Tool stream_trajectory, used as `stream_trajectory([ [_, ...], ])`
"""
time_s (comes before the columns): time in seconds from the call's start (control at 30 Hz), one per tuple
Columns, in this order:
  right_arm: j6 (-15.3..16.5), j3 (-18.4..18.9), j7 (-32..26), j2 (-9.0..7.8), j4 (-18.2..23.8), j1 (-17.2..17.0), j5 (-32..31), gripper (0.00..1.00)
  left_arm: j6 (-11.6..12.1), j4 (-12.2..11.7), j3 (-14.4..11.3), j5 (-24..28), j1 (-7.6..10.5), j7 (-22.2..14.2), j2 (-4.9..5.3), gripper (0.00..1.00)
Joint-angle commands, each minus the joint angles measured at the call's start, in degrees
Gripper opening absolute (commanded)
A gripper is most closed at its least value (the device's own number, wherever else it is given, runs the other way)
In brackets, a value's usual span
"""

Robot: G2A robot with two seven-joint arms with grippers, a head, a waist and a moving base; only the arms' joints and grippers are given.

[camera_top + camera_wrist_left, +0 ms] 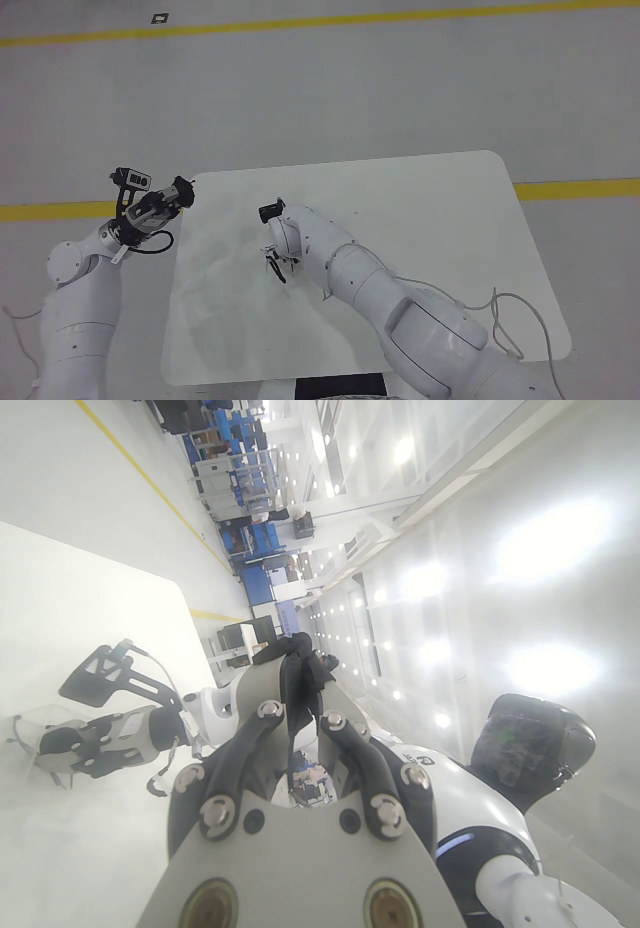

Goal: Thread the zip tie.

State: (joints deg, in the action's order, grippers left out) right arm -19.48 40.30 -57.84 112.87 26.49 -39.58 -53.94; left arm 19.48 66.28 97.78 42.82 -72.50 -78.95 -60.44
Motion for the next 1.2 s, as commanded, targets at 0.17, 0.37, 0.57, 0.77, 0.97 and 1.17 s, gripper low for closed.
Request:
stream_trajectory([
  [0.17, 0.0, -0.2, 0.2, 0.11, -0.7, 0.2, 0.3, 0.09, 0.0, 0.0, 0.0, 0.0, 0.00, 0.0, 0.00, 0.00],
  [0.37, 0.0, -0.4, 0.5, 0.19, -1.2, 0.5, 0.8, 0.08, 0.0, 0.0, 0.0, 0.0, 0.00, 0.0, 0.00, 0.00],
  [0.57, 0.0, -0.8, 0.7, 0.29, -2.2, 0.7, 1.5, 0.09, 0.0, 0.0, 0.0, 0.0, 0.00, 0.0, 0.00, 0.00],
  [0.77, 0.0, -1.6, 0.9, 0.45, -3.0, 1.1, 2.5, 0.08, 0.0, 0.0, 0.0, 0.0, 0.00, 0.0, 0.00, 0.00],
  [0.97, 0.0, -2.5, 1.1, 0.66, -3.8, 1.6, 3.8, 0.00, 0.0, 0.0, 0.0, 0.0, 0.00, 0.0, 0.00, 0.00],
  [1.17, 0.0, -3.2, 0.9, 0.87, -3.2, 2.5, 4.8, 0.00, 0.0, 0.0, 0.0, 0.0, 0.00, 0.0, 0.00, 0.00],
])
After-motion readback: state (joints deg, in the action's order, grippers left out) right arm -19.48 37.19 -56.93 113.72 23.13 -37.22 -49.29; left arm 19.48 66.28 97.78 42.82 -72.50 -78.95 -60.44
